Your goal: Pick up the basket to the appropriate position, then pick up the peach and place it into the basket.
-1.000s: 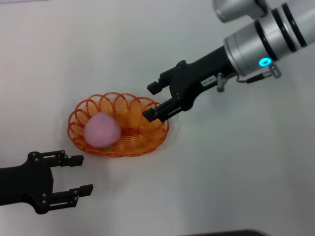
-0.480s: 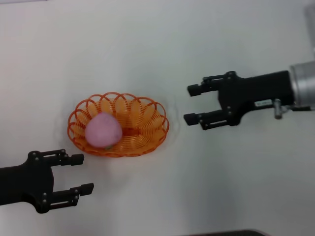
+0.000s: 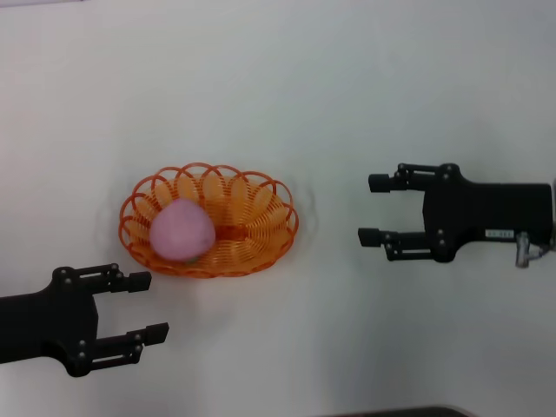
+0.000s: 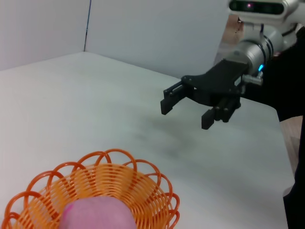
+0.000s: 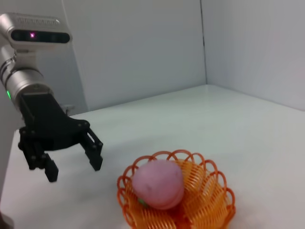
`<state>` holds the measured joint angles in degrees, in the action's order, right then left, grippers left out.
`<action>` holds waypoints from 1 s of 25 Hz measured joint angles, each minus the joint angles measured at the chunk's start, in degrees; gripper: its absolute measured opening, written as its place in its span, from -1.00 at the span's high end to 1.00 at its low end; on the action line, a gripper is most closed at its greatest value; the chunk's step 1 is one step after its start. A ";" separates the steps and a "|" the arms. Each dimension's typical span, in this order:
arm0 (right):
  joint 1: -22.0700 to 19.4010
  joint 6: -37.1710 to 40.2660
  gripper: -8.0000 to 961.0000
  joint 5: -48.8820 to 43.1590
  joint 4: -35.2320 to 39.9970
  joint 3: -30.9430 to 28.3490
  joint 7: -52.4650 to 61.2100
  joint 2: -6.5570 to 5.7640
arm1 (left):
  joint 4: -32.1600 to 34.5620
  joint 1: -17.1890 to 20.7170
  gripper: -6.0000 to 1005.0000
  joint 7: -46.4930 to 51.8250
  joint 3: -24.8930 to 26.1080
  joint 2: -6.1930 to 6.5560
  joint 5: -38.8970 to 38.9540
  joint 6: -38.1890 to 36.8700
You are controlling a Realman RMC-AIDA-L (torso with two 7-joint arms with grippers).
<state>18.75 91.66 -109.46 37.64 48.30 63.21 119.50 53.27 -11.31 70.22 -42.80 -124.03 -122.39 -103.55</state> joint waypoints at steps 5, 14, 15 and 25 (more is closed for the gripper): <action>-0.75 -1.13 -0.66 -0.04 -4.49 -2.57 -6.17 0.06 | -1.29 -0.02 -0.35 -0.43 0.00 0.11 -0.10 1.04; -1.18 -4.54 -0.66 -0.06 -5.83 -2.89 -8.24 0.07 | -3.88 0.25 -0.35 -2.95 -0.16 0.22 -0.46 3.61; -1.07 -4.55 -0.66 -0.06 -5.84 -2.79 -8.24 0.08 | -4.24 0.16 -0.35 -2.96 -0.14 0.30 -0.50 3.87; 0.34 -4.90 -0.66 -1.24 -6.70 -2.41 -7.92 0.12 | -4.38 0.16 -0.35 -2.99 -0.08 0.28 -0.57 4.42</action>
<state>19.08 86.76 -110.69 30.94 45.89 55.29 119.62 48.89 -11.15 67.23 -42.88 -123.75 -122.96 -99.13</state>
